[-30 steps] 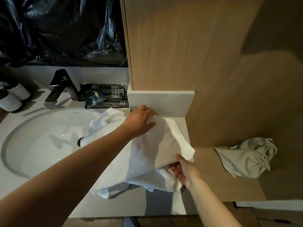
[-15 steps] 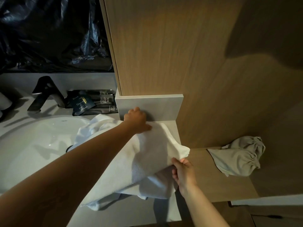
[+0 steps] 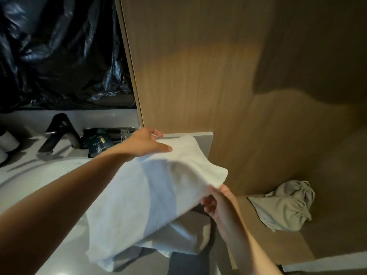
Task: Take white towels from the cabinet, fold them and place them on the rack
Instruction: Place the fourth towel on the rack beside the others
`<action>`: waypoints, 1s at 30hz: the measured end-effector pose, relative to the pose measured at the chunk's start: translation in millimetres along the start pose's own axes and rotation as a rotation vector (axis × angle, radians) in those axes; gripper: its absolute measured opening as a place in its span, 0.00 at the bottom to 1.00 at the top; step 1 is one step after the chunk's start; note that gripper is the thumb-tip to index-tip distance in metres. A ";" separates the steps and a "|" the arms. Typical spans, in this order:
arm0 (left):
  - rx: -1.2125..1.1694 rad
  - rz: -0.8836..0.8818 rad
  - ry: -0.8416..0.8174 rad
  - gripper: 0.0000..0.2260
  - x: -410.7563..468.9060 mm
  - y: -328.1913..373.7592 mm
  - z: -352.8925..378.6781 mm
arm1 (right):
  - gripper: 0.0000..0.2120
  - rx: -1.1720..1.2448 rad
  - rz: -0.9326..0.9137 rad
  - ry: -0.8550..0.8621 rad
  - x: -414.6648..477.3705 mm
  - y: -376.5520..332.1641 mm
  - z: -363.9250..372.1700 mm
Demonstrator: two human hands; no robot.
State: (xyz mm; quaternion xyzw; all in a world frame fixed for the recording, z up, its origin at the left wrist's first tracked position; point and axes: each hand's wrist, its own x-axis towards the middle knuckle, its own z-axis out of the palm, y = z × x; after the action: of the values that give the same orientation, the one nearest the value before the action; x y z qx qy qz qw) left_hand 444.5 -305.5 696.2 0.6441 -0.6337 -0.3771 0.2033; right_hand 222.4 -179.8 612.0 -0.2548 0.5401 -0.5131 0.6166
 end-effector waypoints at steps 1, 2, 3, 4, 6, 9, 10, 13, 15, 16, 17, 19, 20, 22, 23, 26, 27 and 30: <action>-0.023 -0.015 -0.010 0.23 -4.0 4.4 -8.0 | 0.05 -0.012 -0.023 -0.014 -2.1 -8.8 3.6; -0.048 -0.024 -0.020 0.22 -7.9 9.3 -15.2 | 0.06 -0.021 -0.051 -0.022 -3.8 -18.5 7.8; -0.073 -0.021 -0.025 0.21 -12.2 14.9 -21.3 | 0.07 -0.028 -0.084 -0.025 -5.3 -29.1 12.3; -0.093 -0.005 -0.019 0.20 -16.3 21.1 -27.0 | 0.08 -0.038 -0.119 -0.027 -6.0 -40.3 16.3; -0.133 0.051 0.033 0.18 -23.6 34.4 -37.2 | 0.10 -0.083 -0.197 -0.056 -8.2 -64.9 21.9; -0.233 0.208 0.198 0.13 -38.6 59.8 -52.5 | 0.11 -0.181 -0.354 -0.130 -14.7 -103.1 25.2; -0.291 0.270 0.250 0.12 -45.0 69.8 -57.4 | 0.11 -0.215 -0.405 -0.126 -17.4 -116.4 26.3; -0.378 0.451 0.389 0.10 -66.5 100.2 -72.5 | 0.12 -0.278 -0.567 -0.119 -25.1 -157.7 33.0; -0.388 0.523 0.453 0.11 -79.8 118.7 -83.5 | 0.13 -0.296 -0.687 -0.126 -32.2 -186.1 38.4; -0.411 0.539 0.473 0.13 -85.8 127.1 -89.5 | 0.13 -0.307 -0.750 -0.129 -36.1 -200.1 40.9; -0.445 0.550 0.481 0.15 -90.8 135.4 -95.9 | 0.12 -0.320 -0.809 -0.130 -40.7 -213.7 43.4; -0.537 0.566 0.440 0.17 -100.6 151.3 -108.6 | 0.08 -0.349 -0.923 -0.126 -49.9 -239.9 49.0; -0.584 0.572 0.394 0.17 -104.8 158.4 -114.5 | 0.07 -0.365 -0.974 -0.119 -54.4 -251.9 51.6; -0.636 0.595 0.314 0.16 -113.0 170.4 -125.4 | 0.06 -0.400 -1.061 -0.111 -64.7 -274.3 58.1; -0.639 0.612 0.298 0.16 -117.4 175.7 -130.3 | 0.07 -0.411 -1.094 -0.116 -70.2 -284.4 61.0; -0.618 0.702 0.360 0.12 -130.6 191.3 -144.0 | 0.10 -0.397 -1.165 -0.134 -84.4 -307.8 69.0; -0.603 0.742 0.411 0.09 -134.7 196.4 -148.9 | 0.12 -0.382 -1.190 -0.135 -88.9 -314.0 71.2; -0.531 0.847 0.536 0.10 -149.6 212.8 -159.8 | 0.14 -0.346 -1.282 -0.080 -99.5 -328.6 75.8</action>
State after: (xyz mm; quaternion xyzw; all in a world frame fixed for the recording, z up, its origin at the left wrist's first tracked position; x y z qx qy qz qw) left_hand 435.3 -219.2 988.9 0.3335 -0.6466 -0.2321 0.6456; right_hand 186.2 -220.7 959.4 -0.6396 0.3330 -0.6743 0.1592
